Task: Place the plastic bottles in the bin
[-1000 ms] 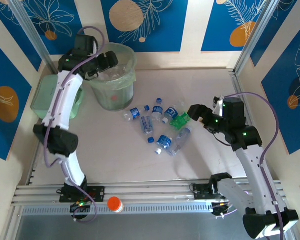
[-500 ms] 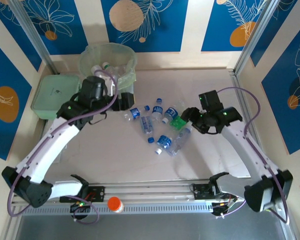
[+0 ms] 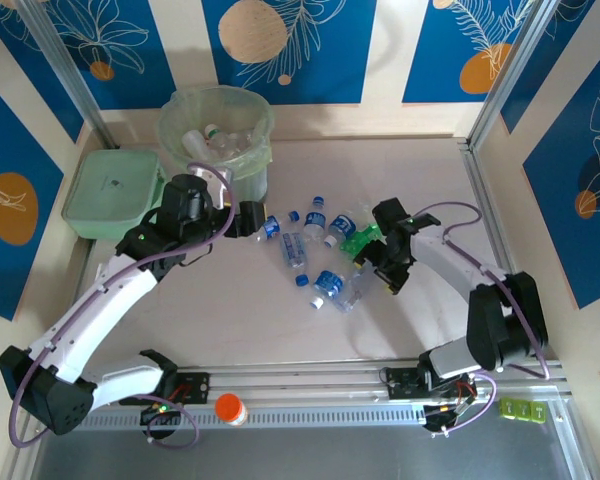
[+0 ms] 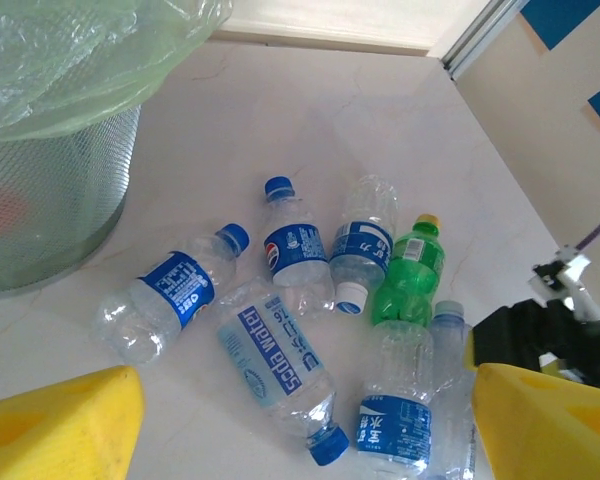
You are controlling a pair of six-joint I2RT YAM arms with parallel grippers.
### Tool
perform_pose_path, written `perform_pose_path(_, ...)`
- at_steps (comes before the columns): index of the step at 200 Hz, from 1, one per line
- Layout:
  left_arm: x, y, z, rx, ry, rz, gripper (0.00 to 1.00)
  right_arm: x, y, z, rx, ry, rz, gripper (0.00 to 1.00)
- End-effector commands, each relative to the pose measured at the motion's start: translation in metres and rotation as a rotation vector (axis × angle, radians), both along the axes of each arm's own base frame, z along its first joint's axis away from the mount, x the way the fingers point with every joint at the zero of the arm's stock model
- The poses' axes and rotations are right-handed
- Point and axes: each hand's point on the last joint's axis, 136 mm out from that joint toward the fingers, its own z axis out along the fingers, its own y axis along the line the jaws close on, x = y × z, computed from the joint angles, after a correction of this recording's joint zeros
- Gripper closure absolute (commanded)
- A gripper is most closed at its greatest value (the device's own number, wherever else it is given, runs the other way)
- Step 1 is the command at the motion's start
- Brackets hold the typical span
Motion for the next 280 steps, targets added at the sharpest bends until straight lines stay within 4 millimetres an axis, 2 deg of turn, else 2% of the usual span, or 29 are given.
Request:
perform_pose_path(1, -0.002, -0.005, 0.009, -0.027, -0.026, -0.017, 0.15, 0.006, 0.008, -0.007, 0.017, 0.017, -0.016, 0.2)
perform_pose_path(67, -0.002, -0.007, 0.005, -0.017, -0.018, -0.02, 0.15, 0.008, 0.002, -0.045, 0.031, 0.08, -0.066, 0.27)
perform_pose_path(94, -0.001, -0.007, 0.004, -0.011, -0.015, -0.021, 0.15, 0.003, -0.005, -0.054, 0.031, 0.091, -0.089, 0.33)
perform_pose_path(123, 0.0, -0.006, 0.003, 0.0, -0.019, -0.021, 0.14, -0.003, -0.012, -0.048, 0.028, 0.076, -0.107, 0.38)
perform_pose_path(155, -0.002, -0.012, 0.001, -0.002, -0.018, -0.058, 0.12, -0.007, -0.018, -0.027, 0.02, 0.013, -0.098, 0.43)
perform_pose_path(191, -0.008, -0.022, 0.004, -0.029, -0.025, -0.117, 0.11, -0.011, -0.022, 0.007, 0.04, -0.109, -0.077, 0.47)
perform_pose_path(214, -0.02, -0.045, 0.008, -0.076, -0.021, -0.208, 0.09, -0.007, -0.016, 0.041, 0.092, -0.248, -0.014, 0.52)
perform_pose_path(242, -0.044, -0.079, 0.013, -0.145, 0.038, -0.368, 0.08, 0.004, 0.004, 0.102, 0.208, -0.51, 0.111, 0.52)
perform_pose_path(257, -0.055, -0.092, 0.019, -0.214, 0.062, -0.432, 0.08, 0.008, 0.024, 0.14, 0.315, -0.653, 0.204, 0.52)
perform_pose_path(280, -0.074, -0.113, 0.028, -0.322, 0.068, -0.526, 0.0, 0.007, 0.05, 0.188, 0.435, -0.759, 0.324, 0.52)
